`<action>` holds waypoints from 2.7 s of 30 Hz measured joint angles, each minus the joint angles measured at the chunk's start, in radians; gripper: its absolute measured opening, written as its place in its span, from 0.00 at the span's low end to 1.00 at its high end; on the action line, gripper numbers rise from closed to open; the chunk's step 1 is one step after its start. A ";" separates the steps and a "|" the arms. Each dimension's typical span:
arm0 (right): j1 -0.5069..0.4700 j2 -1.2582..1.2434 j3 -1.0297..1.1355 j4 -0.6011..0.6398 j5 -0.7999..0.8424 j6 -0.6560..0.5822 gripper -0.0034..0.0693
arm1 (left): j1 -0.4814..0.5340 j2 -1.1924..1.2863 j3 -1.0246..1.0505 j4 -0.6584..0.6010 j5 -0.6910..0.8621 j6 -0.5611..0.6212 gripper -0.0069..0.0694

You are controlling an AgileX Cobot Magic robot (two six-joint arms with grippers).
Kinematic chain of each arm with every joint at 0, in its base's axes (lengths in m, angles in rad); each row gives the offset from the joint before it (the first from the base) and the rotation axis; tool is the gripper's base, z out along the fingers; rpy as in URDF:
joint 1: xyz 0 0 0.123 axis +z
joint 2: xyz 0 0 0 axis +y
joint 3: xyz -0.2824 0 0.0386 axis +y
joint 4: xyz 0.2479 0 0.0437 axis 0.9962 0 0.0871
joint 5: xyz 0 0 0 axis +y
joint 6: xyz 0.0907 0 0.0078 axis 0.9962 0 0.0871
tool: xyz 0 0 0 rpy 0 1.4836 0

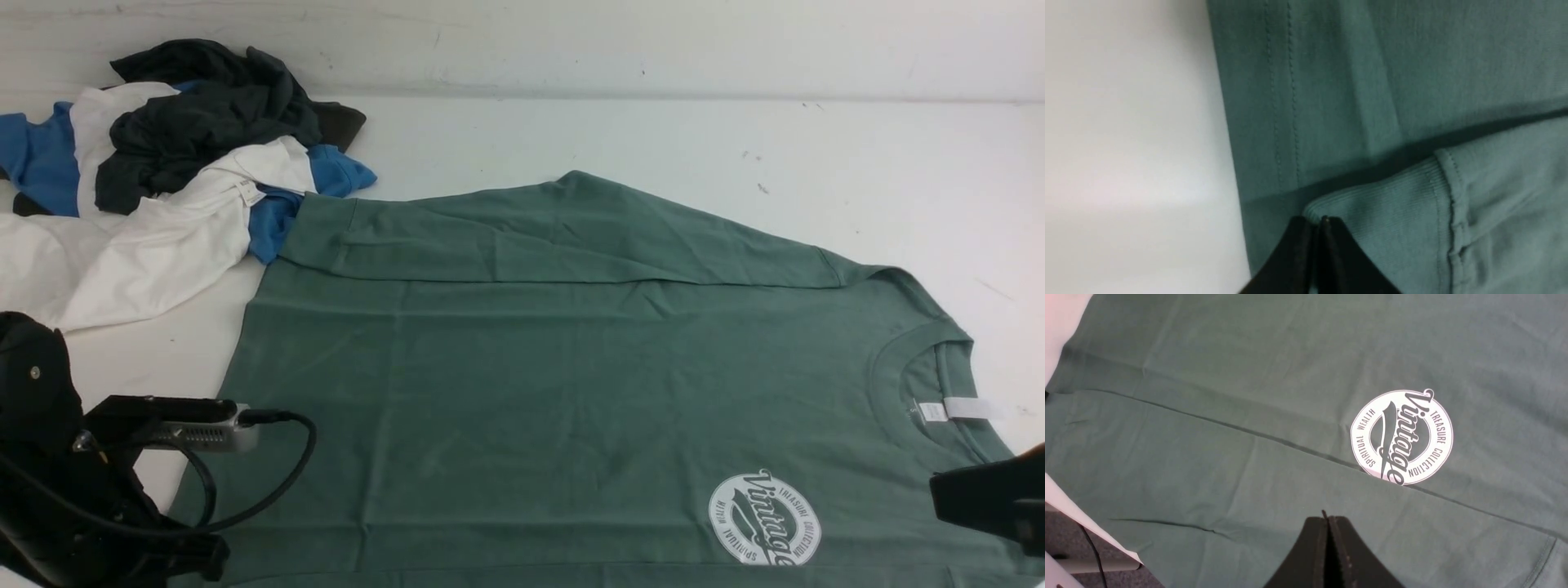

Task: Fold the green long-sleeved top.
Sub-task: Use the left arm to clamp the cuff closest to it, then use the left arm to drag and place the cuff at the centered position on the left edge of the fabric

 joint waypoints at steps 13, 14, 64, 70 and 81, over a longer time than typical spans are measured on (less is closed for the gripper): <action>0.000 0.000 0.000 0.000 -0.004 -0.001 0.04 | -0.030 -0.178 -0.110 -0.002 0.055 0.010 0.09; 0.000 0.000 0.000 0.000 -0.011 -0.001 0.04 | -0.045 -0.190 -0.144 -0.005 0.058 0.011 0.09; 0.560 0.326 -0.230 -0.346 -0.028 0.272 0.05 | -0.219 0.319 -0.909 0.340 0.216 -0.189 0.09; 0.776 0.543 -0.230 -0.577 -0.207 0.559 0.21 | -0.219 0.319 -0.909 0.340 0.230 -0.189 0.09; 0.824 0.744 -0.237 -0.600 -0.384 0.599 0.70 | -0.219 0.329 -0.910 0.335 0.231 -0.189 0.09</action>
